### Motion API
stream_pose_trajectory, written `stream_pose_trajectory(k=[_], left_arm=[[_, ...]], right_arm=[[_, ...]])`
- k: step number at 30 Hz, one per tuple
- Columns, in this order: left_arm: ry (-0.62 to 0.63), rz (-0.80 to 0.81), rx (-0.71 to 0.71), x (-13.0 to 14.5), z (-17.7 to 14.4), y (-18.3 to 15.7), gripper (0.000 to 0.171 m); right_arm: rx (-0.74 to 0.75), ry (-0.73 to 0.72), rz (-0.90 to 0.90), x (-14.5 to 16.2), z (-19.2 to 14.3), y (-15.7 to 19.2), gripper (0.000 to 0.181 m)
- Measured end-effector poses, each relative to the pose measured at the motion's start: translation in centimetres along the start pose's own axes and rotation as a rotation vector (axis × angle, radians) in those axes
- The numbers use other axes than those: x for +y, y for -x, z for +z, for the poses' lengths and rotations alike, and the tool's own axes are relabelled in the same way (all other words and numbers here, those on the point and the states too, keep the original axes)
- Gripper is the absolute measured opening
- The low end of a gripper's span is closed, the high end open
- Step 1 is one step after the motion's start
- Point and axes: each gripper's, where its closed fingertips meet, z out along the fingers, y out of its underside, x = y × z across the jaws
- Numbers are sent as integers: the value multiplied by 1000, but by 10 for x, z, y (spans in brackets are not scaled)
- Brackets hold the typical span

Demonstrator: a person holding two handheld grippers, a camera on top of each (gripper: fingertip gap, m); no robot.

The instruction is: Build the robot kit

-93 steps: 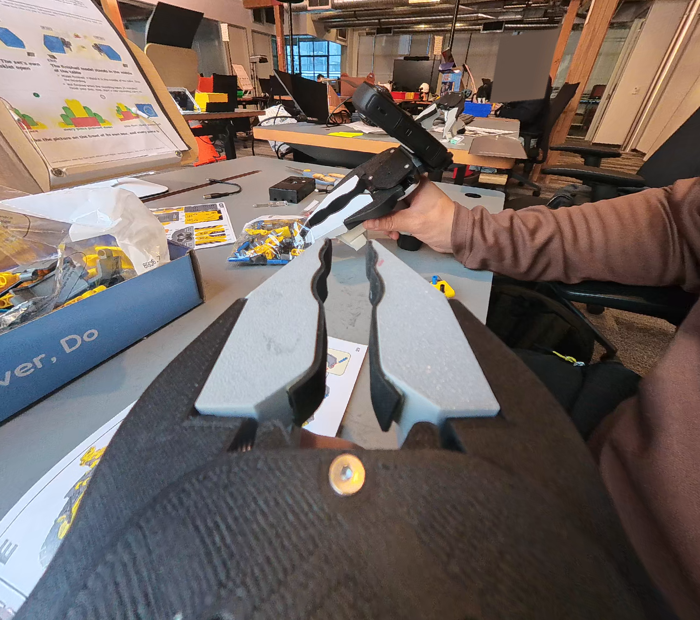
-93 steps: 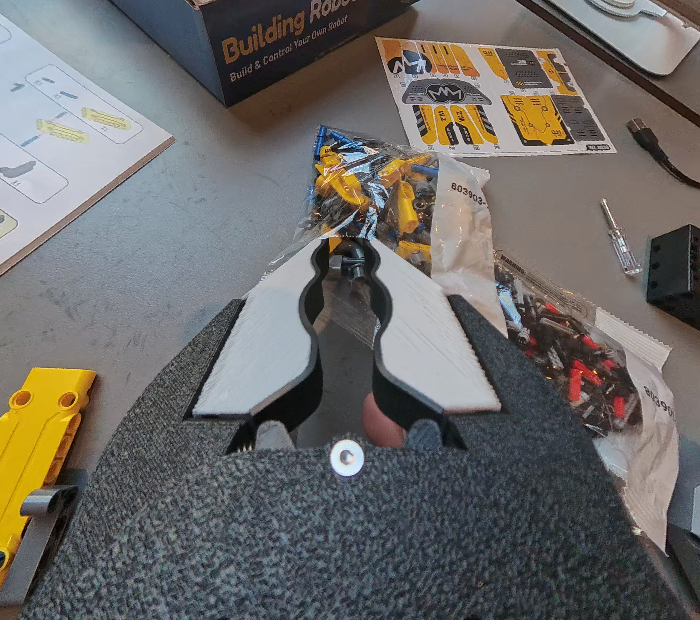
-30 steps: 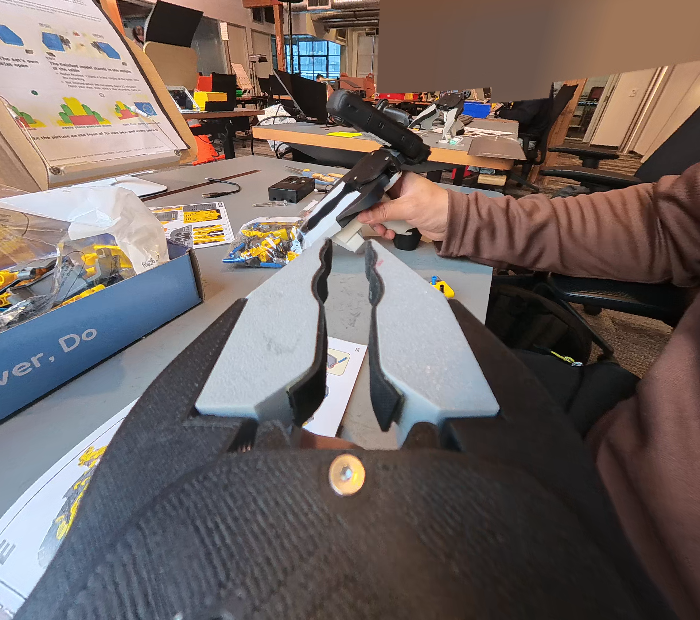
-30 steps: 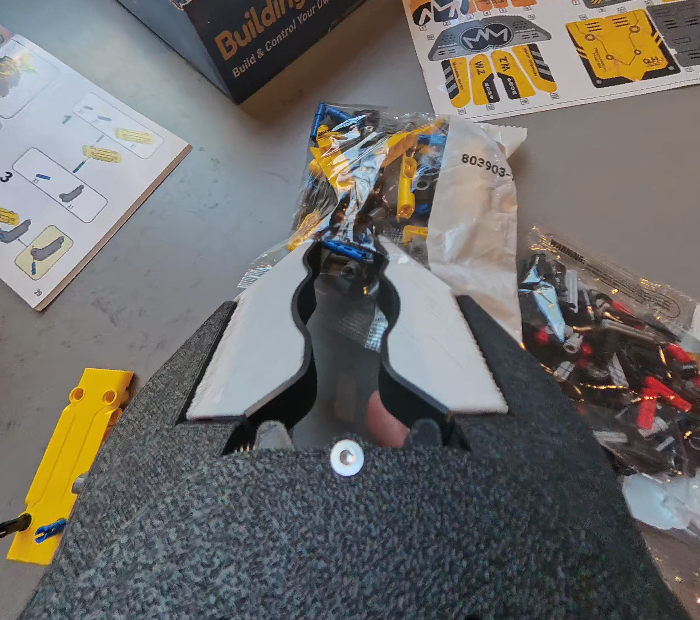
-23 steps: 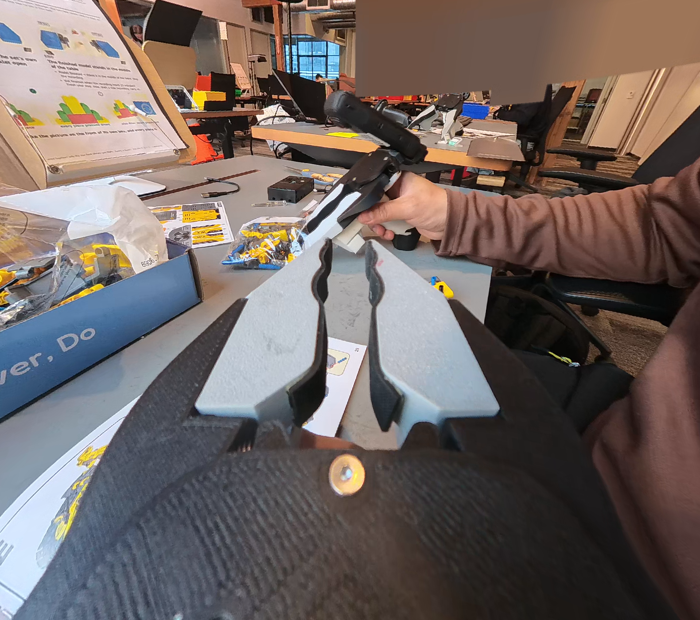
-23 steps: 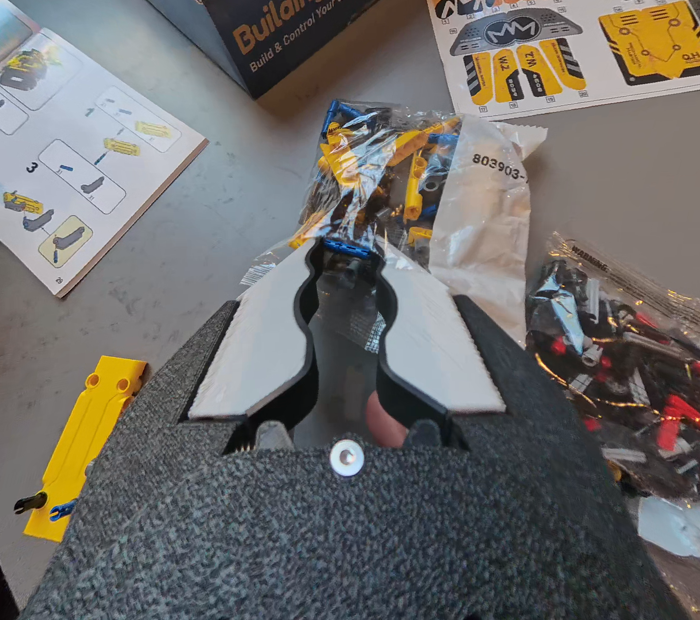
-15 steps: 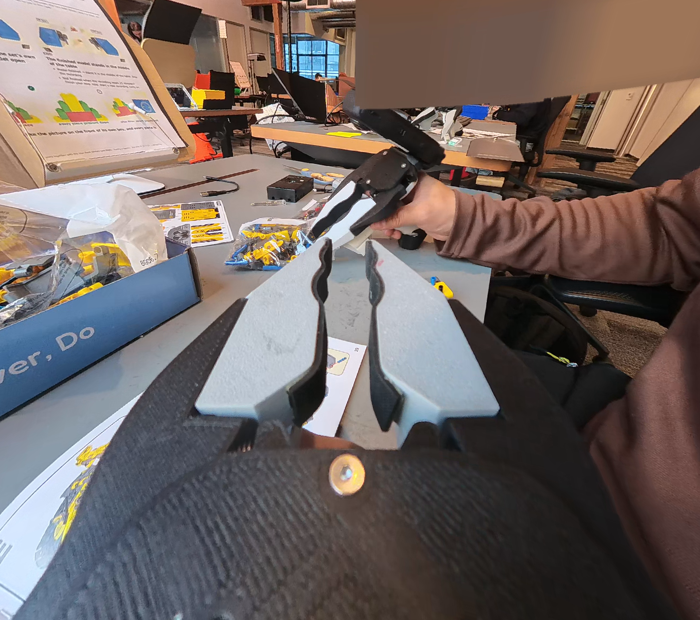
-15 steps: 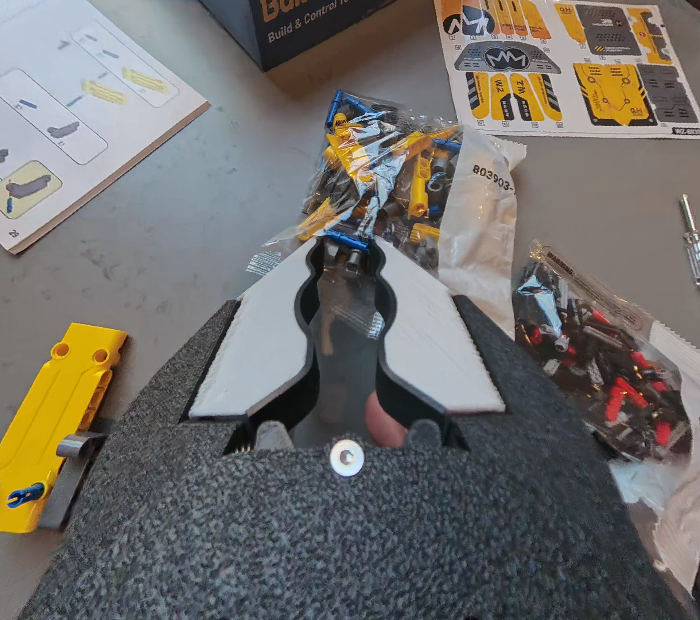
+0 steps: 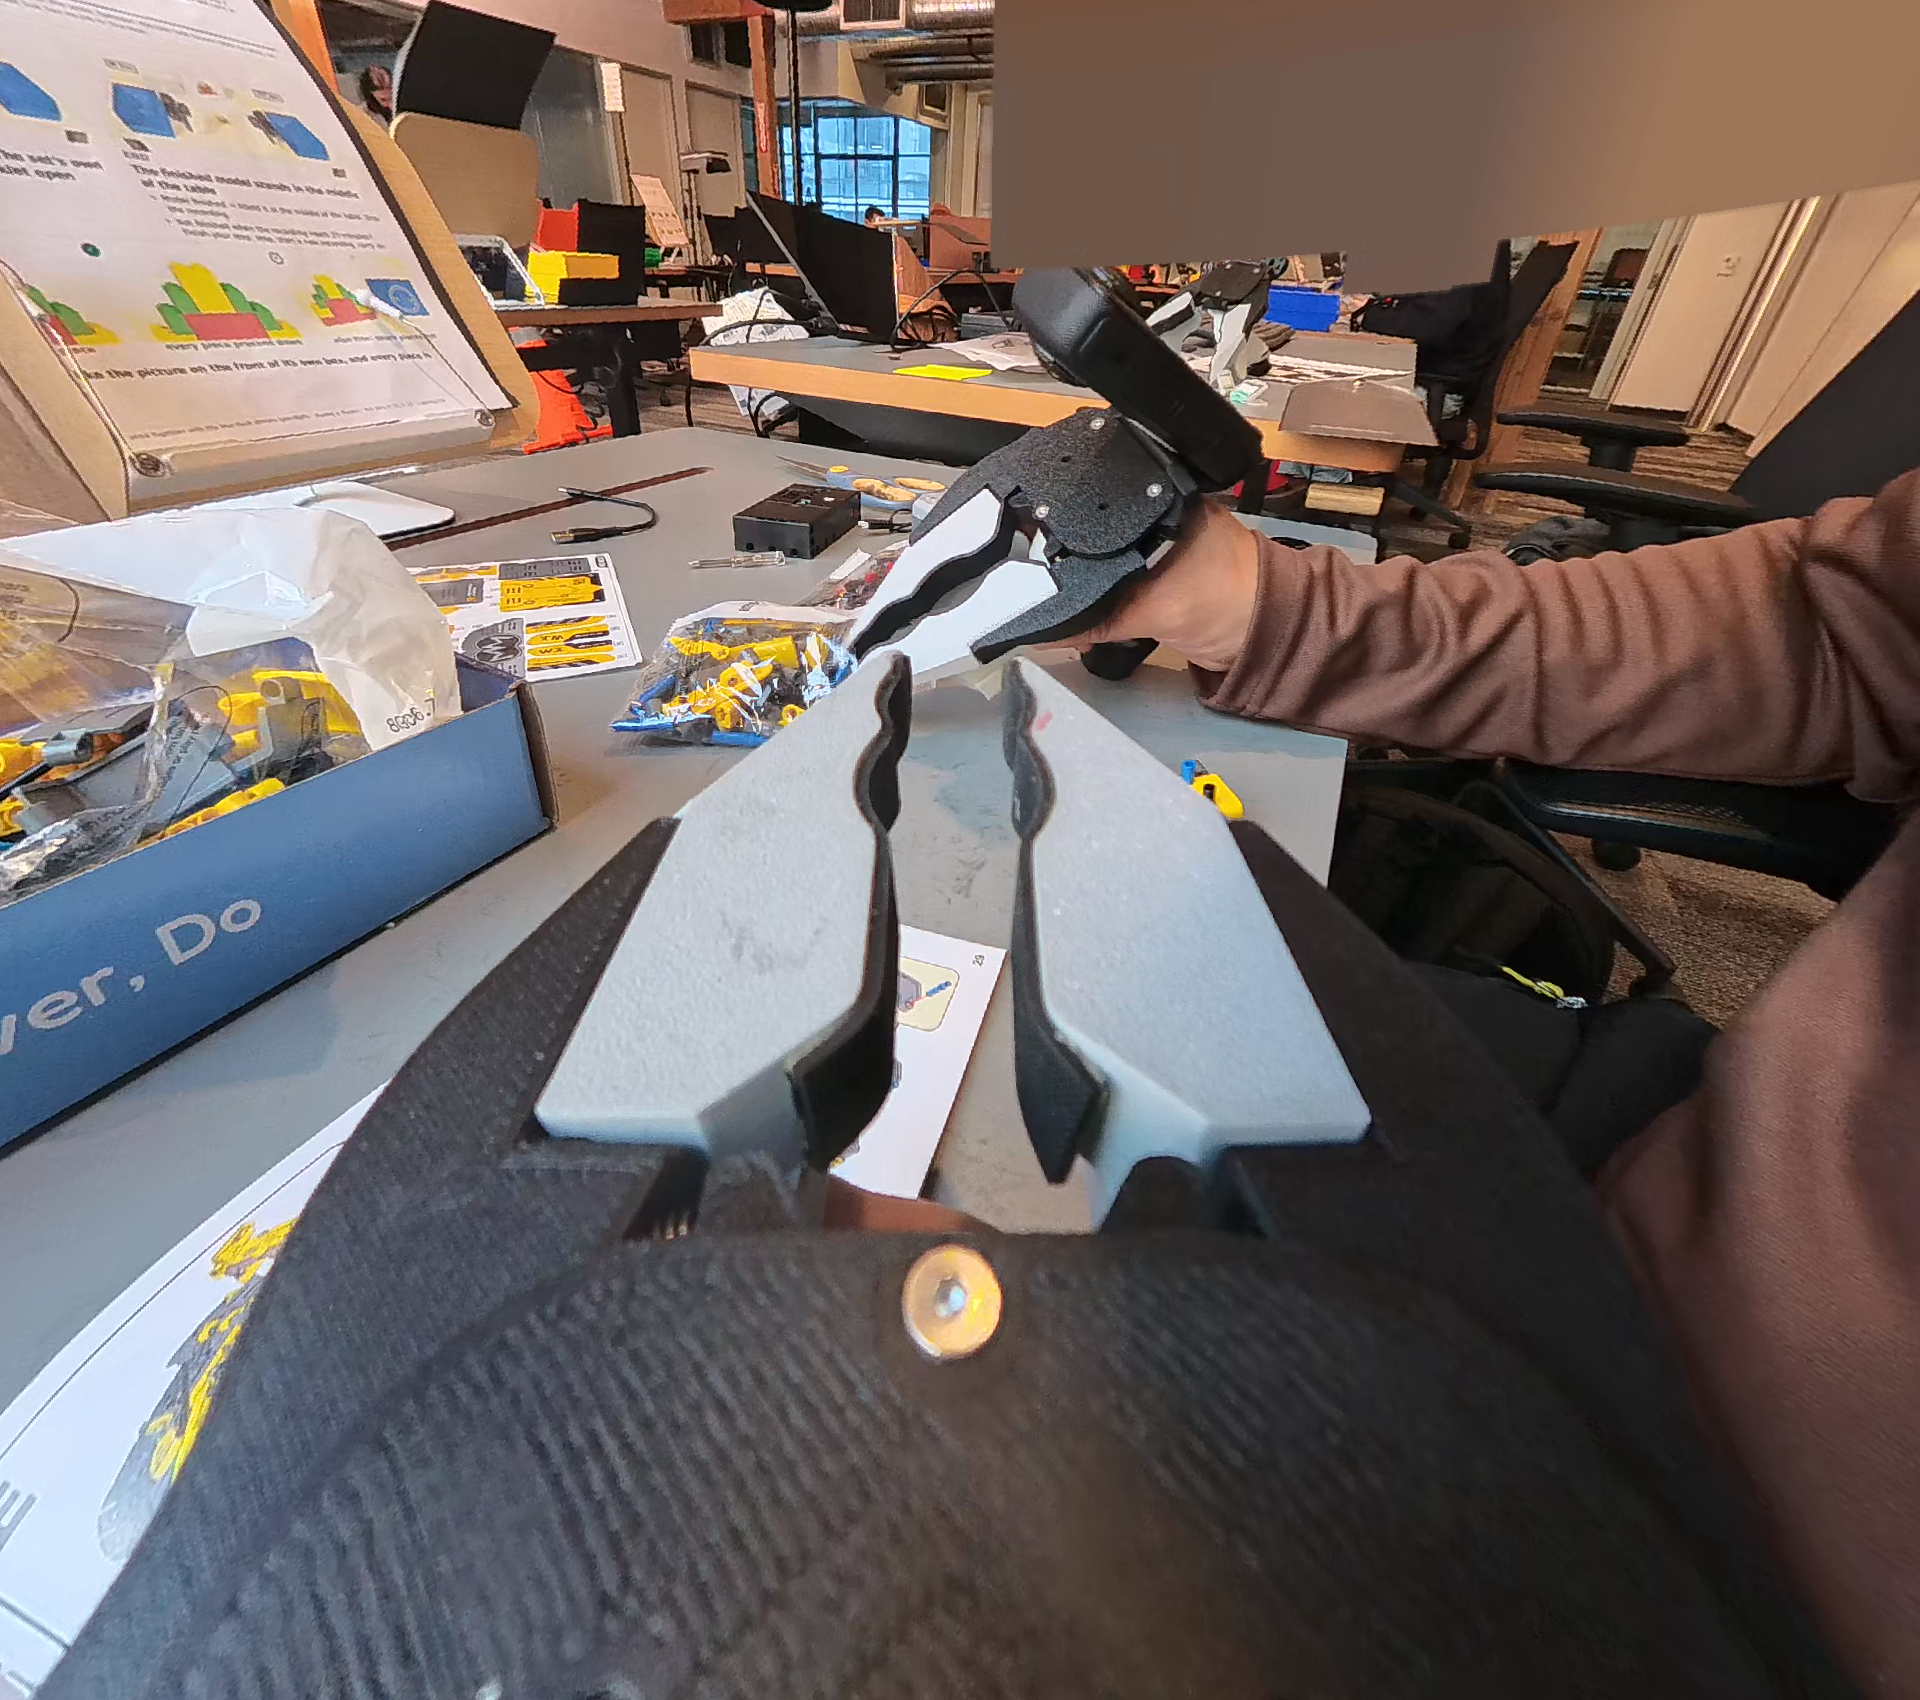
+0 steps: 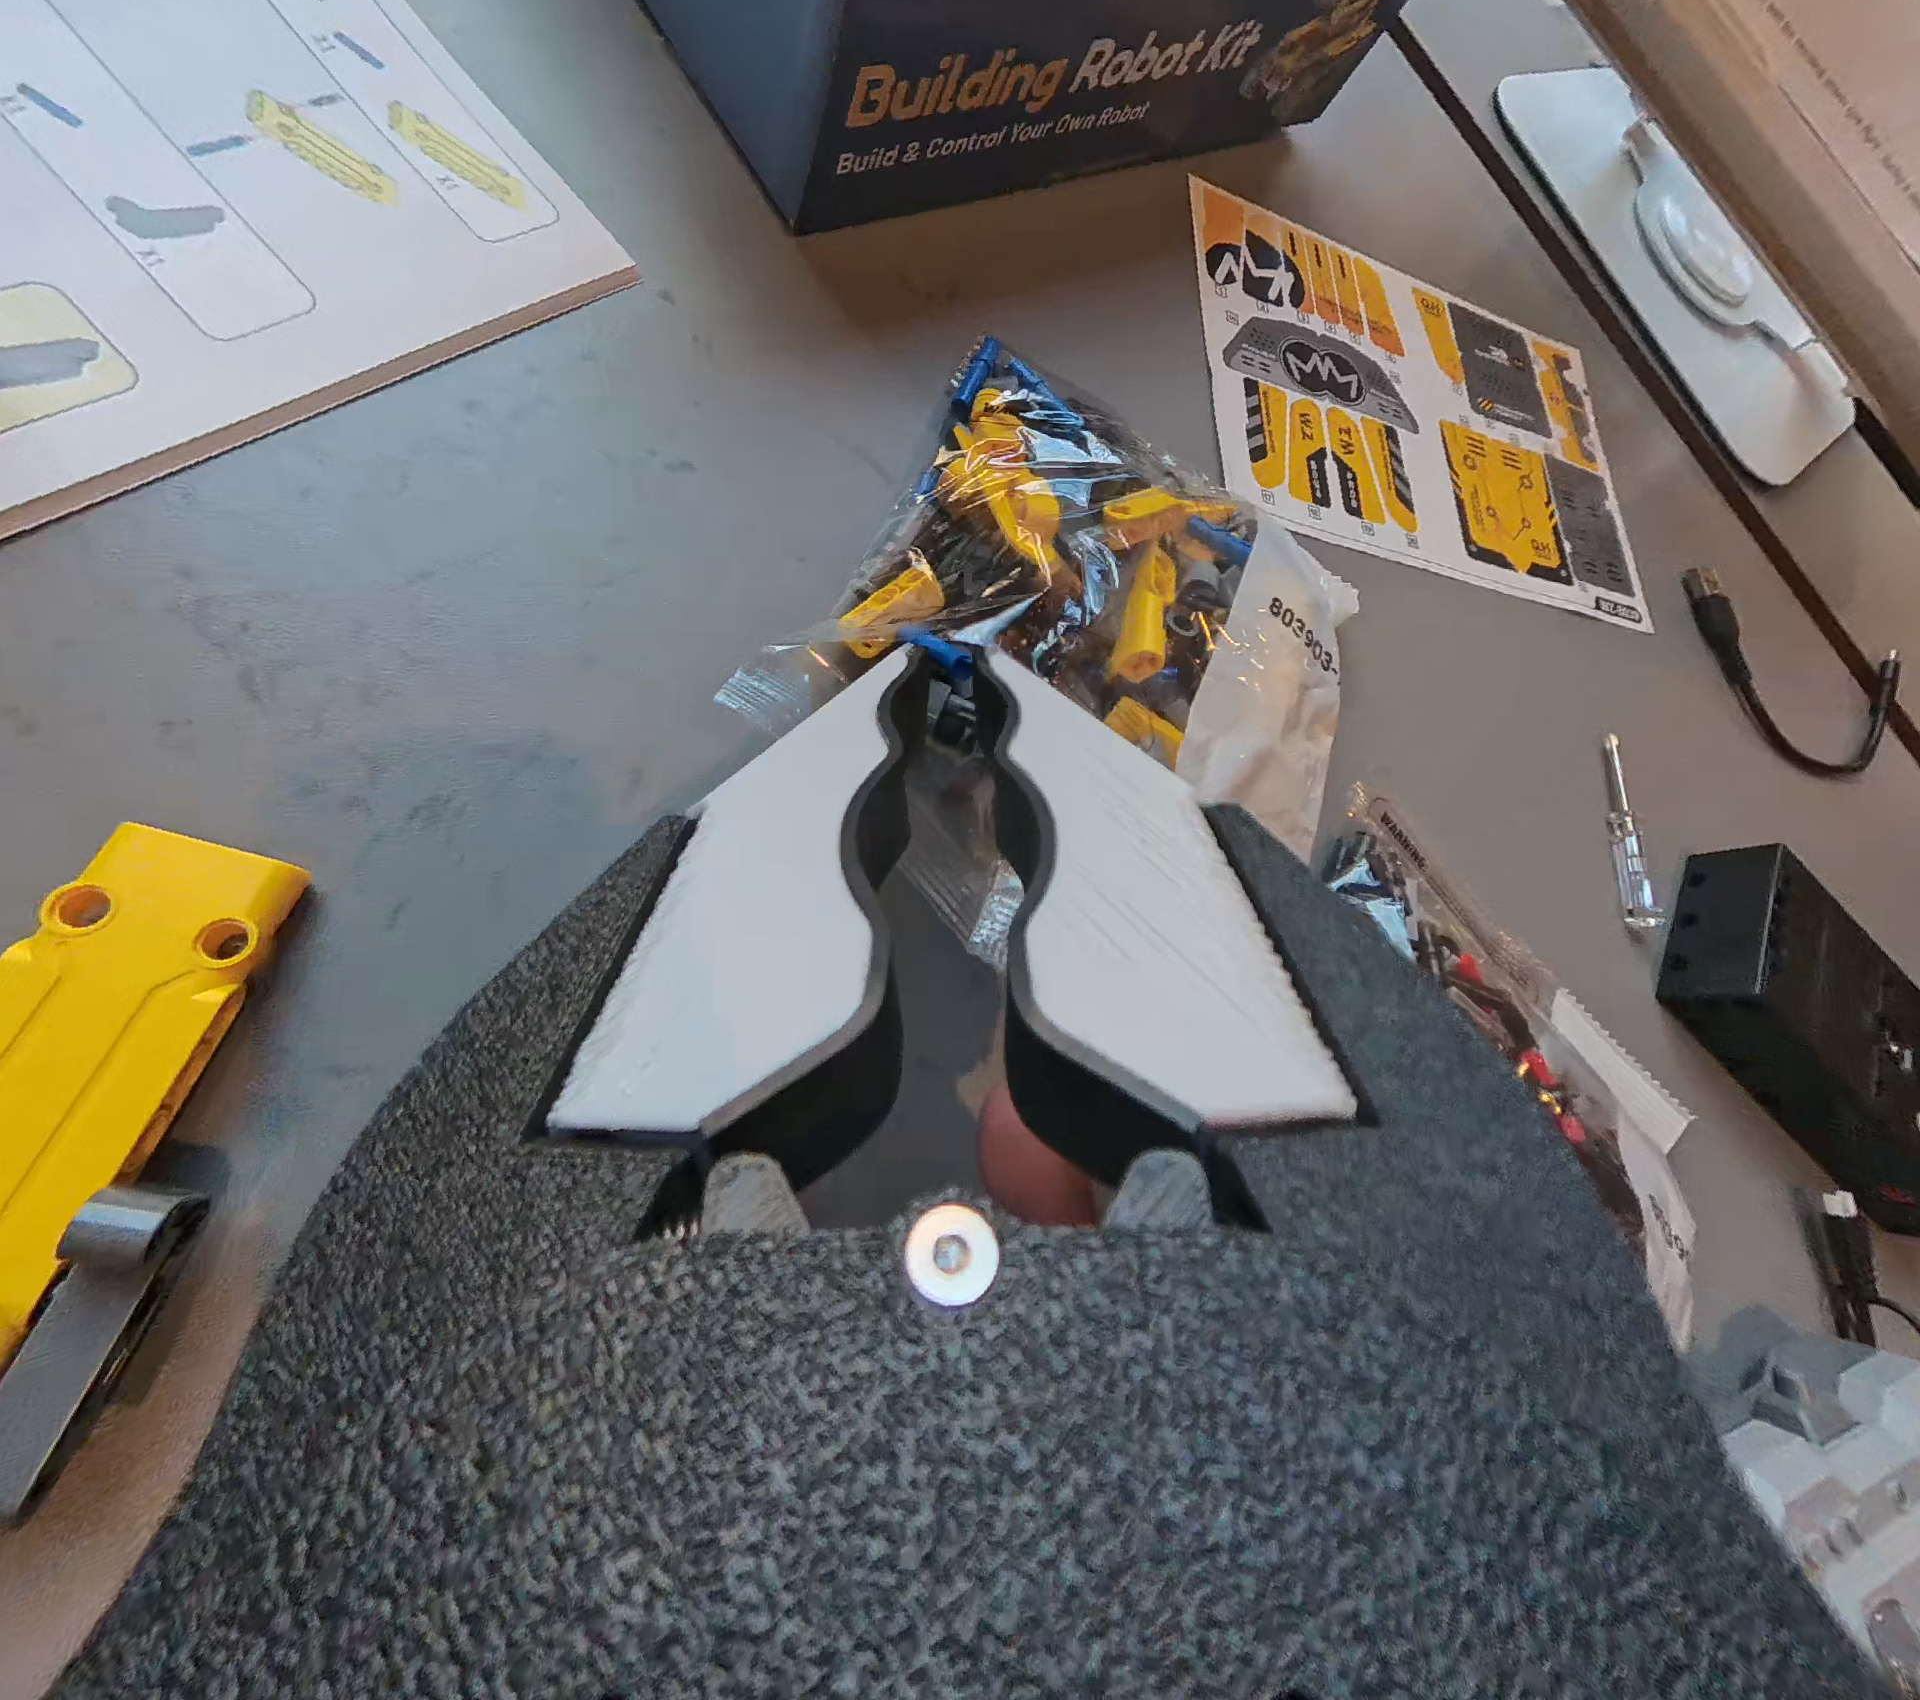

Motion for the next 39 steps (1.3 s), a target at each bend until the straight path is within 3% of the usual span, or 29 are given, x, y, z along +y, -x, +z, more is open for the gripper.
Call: stream_pose_trajectory(k=[11,16,22,28,33,36,39], left_arm=[[1,1,-1,0,0,0,15],[2,7,-4,0,0,0,15],[8,8,-7,1,1,0,15],[9,-1,-14,1,1,2,15],[-5,1,-34,-1,-1,4,15],[-22,21,-60,-3,-3,5,15],[-50,32,-91,-6,-7,7,14]], right_arm=[[42,-45,-22,-4,-31,3,5],[96,-24,39,22,-66,0,5],[-54,109,171,70,-76,23,11],[-84,104,211,72,-77,22,20],[-45,-50,253,56,-88,5,19],[82,-209,352,47,-111,-29,12],[210,-306,524,58,-141,-70,13]])
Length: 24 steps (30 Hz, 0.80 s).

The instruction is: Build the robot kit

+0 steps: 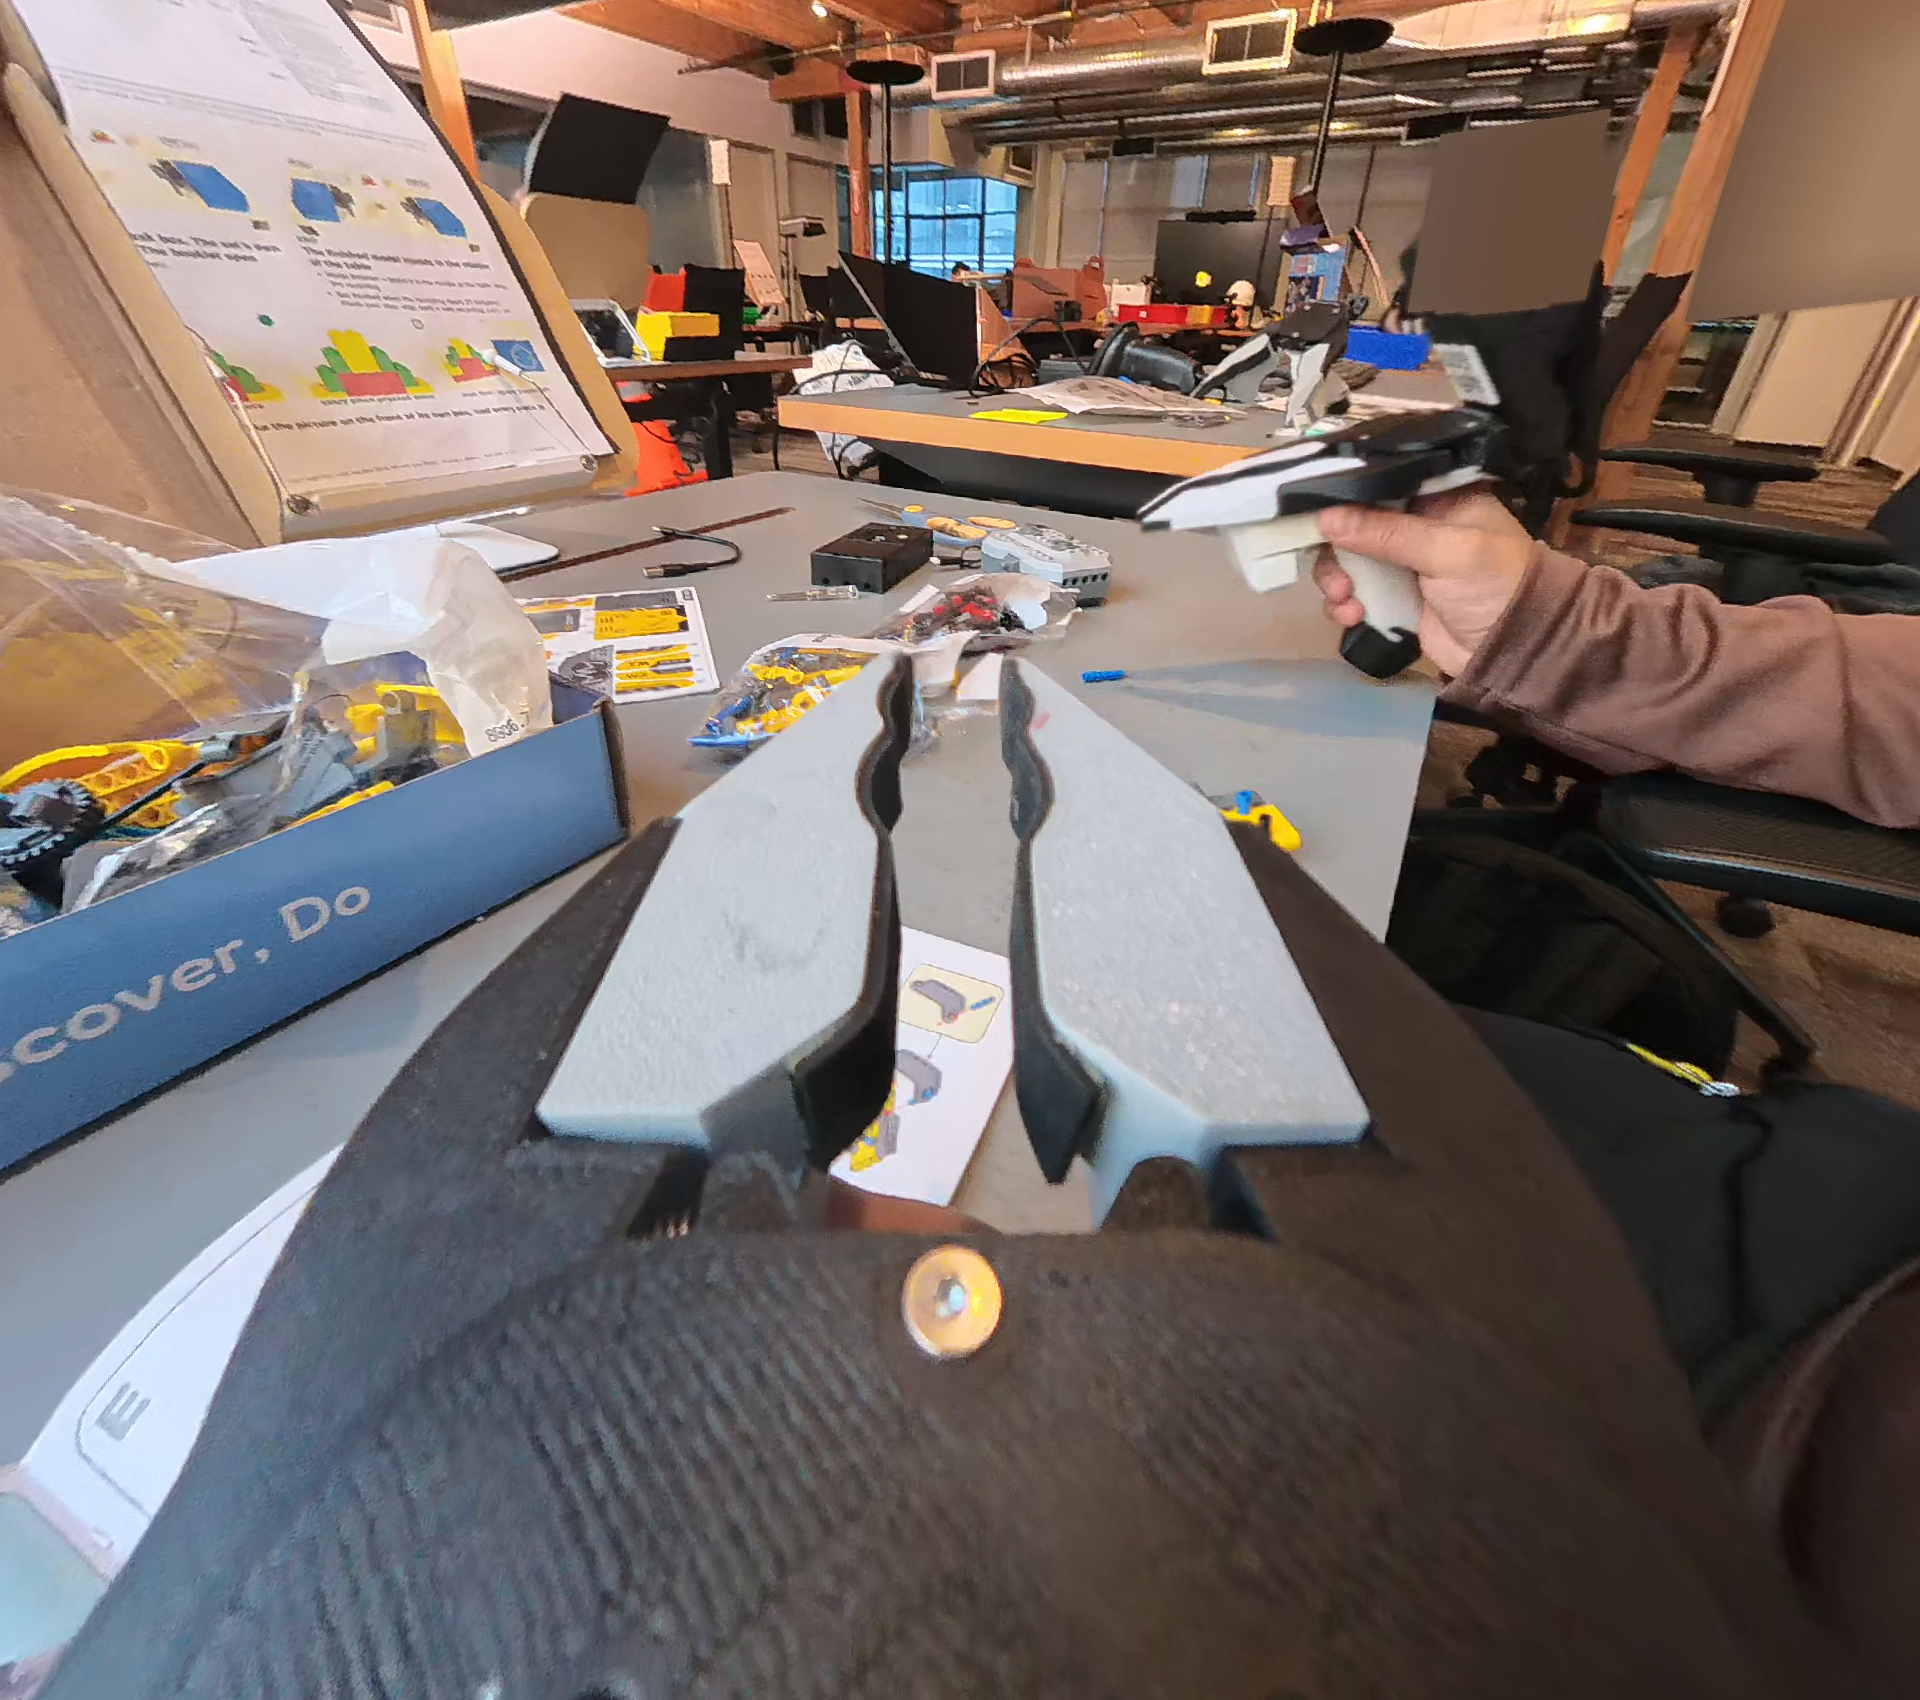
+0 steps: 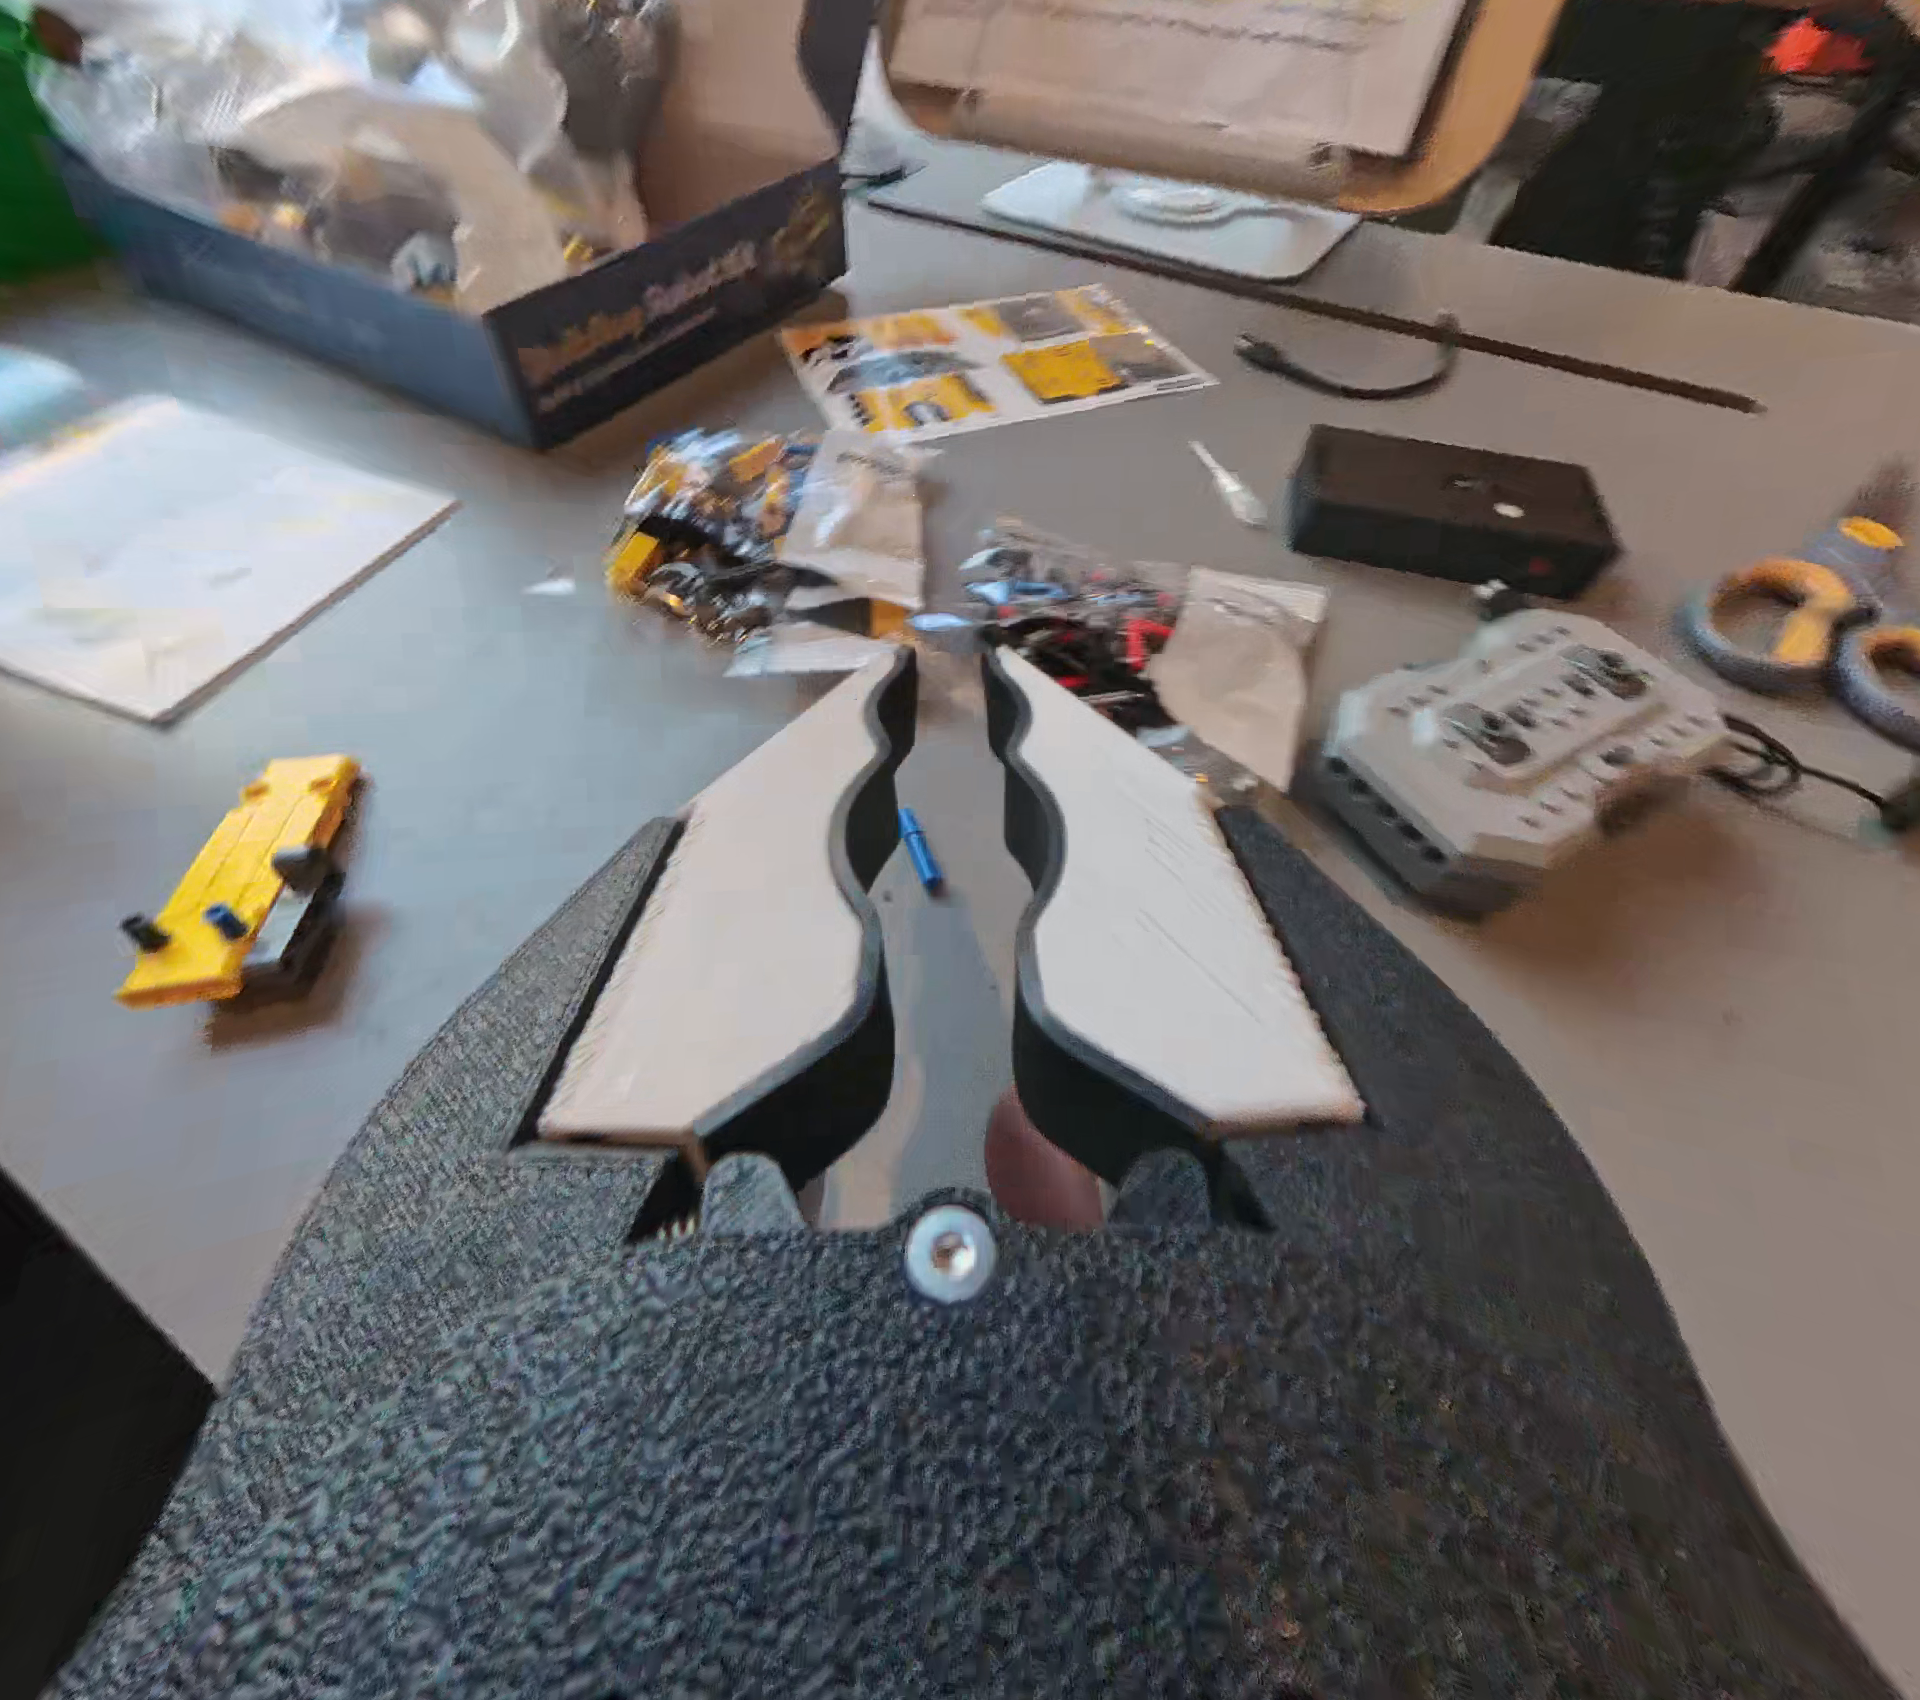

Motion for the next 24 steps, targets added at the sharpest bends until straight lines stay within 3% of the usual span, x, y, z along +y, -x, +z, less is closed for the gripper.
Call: stream_pose_trajectory(k=[3,7,14,21,24], left_arm=[[-19,3,-22,-3,-4,2,14],[-8,8,-24,-2,-5,0,14],[24,-10,-3,3,-2,0,15],[52,-43,36,7,7,0,15],[60,-62,51,8,11,0,16]], right_arm=[[49,-69,101,-2,-13,-27,13],[64,53,165,21,-9,-40,24],[135,134,102,35,-15,-36,22],[175,372,53,69,2,-39,22],[193,408,14,73,5,-42,23]])
